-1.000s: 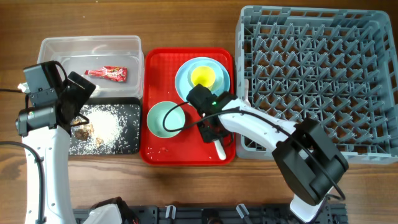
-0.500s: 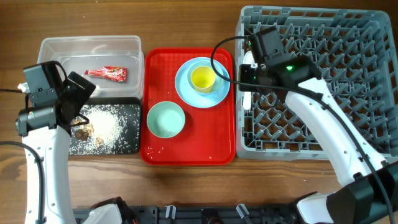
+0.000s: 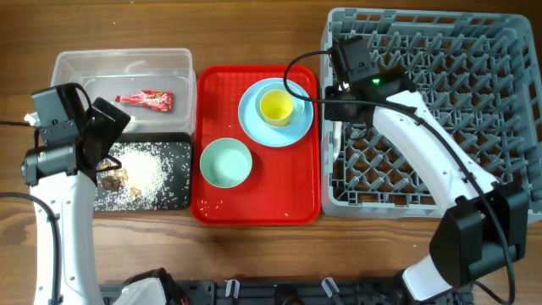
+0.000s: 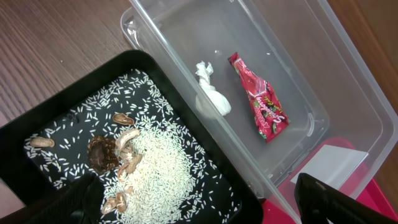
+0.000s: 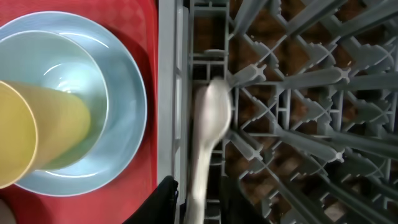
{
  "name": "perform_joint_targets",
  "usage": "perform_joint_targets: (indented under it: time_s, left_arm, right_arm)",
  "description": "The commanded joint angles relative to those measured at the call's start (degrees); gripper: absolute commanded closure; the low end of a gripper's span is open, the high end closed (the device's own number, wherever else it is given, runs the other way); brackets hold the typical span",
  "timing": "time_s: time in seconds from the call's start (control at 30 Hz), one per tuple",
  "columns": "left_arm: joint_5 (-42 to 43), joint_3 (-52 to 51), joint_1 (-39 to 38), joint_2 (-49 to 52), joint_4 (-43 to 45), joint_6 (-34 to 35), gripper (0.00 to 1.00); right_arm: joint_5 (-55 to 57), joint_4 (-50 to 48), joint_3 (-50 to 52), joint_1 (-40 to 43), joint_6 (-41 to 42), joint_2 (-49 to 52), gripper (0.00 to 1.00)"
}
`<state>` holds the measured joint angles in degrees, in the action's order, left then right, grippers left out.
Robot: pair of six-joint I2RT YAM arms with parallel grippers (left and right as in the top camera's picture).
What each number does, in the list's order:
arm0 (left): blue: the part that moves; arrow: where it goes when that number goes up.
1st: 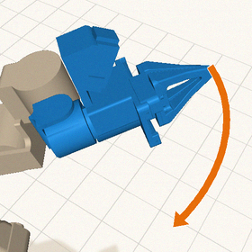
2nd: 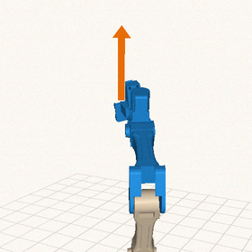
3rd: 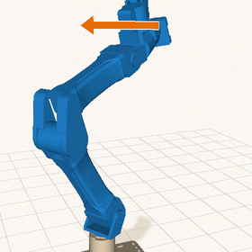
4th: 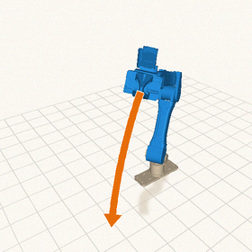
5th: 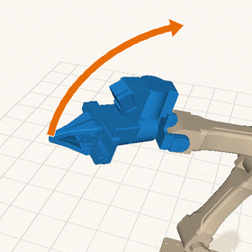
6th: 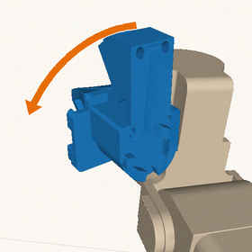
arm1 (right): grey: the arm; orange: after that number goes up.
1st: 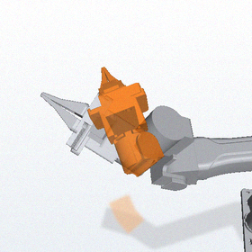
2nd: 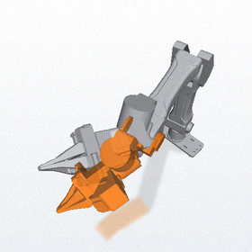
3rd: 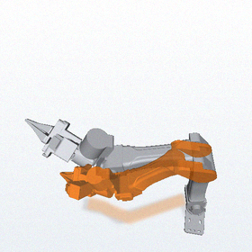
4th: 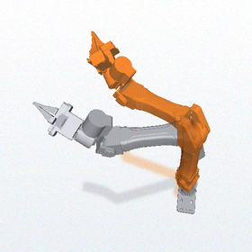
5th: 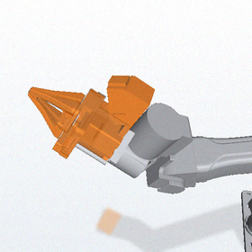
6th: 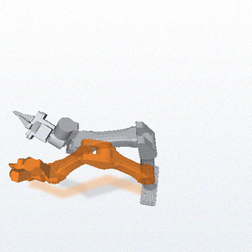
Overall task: Sort waste into correct bins and load items into the dishwasher rack
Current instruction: 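Carry the spoon with the right gripper into the grey rack and release, then move the right gripper back over the pale green bowl on the tray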
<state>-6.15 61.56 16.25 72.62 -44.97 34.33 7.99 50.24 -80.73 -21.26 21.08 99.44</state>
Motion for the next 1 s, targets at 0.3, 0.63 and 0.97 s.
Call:
perform_joint_targets:
  time_s: [0.3,0.63,0.97]
  left_arm:
    - [-0.17,0.48,0.28,-0.57,0.13,-0.90,0.00]
    - [-0.17,0.48,0.28,-0.57,0.13,-0.92,0.00]
    - [-0.17,0.48,0.28,-0.57,0.13,-0.92,0.00]
  right_arm:
    - [-52.68,-13.97,-5.42,-4.09,-1.55,-1.40,0.74]
    - [-3.72,-18.25,-4.63,-35.50,-1.55,5.40,0.81]
    - [6.16,-15.47,-4.63,-35.91,-1.57,16.31,0.96]
